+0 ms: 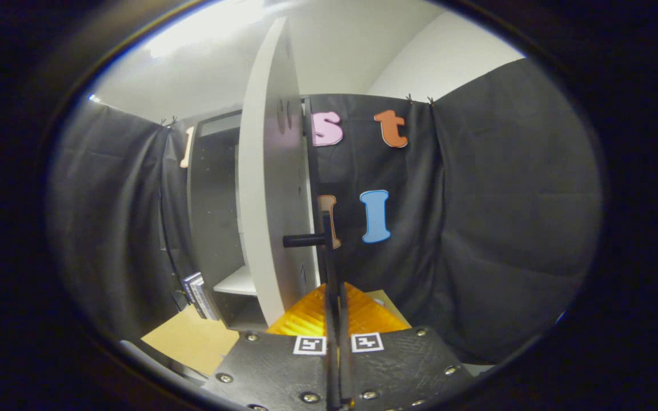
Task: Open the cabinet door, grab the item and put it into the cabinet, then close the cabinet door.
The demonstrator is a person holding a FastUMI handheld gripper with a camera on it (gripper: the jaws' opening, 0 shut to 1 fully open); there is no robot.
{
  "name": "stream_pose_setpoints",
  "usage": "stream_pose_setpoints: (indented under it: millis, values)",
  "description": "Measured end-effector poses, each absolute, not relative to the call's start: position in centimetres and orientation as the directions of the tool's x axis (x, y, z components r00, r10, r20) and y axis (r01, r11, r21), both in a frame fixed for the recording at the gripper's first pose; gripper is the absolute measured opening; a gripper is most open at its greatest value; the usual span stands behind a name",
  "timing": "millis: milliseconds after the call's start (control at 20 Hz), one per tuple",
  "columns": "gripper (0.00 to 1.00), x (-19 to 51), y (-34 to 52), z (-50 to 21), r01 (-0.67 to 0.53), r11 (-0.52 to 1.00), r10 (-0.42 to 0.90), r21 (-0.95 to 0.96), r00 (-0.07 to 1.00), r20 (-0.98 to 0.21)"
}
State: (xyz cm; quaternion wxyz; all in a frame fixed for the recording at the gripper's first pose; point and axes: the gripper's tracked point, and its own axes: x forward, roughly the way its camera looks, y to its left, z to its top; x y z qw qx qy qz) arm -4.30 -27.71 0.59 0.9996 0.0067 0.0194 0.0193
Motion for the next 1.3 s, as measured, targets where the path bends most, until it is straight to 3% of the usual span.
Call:
stream_pose_setpoints:
  millis: [150,450,650,900,950,1200,1300]
  values:
    - [0.02,-5.3,-27.9,-0.3,-0.006,1.0,0.006,-0.007,0.998,-0.056]
    - [0.02,-9.7,-25.9,2.2,0.065,0.998,-0.065,0.018,0.998,0.019]
    - [0.09,-11.2,-20.0,2.6,-0.006,0.999,0.004,0.053,0.999,0.037]
    - [0.19,-9.0,-13.3,-0.8,-0.112,0.991,0.115,0.07,0.993,-0.038]
    - [0.3,-8.4,-12.0,-1.5,-0.132,0.989,0.135,0.067,0.99,-0.051]
    - [0.5,-4.3,-5.9,-7.9,-0.207,0.977,0.212,0.045,0.964,-0.161]
    - [0.72,-2.6,-3.6,-11.3,-0.236,0.971,0.237,0.028,0.947,-0.217]
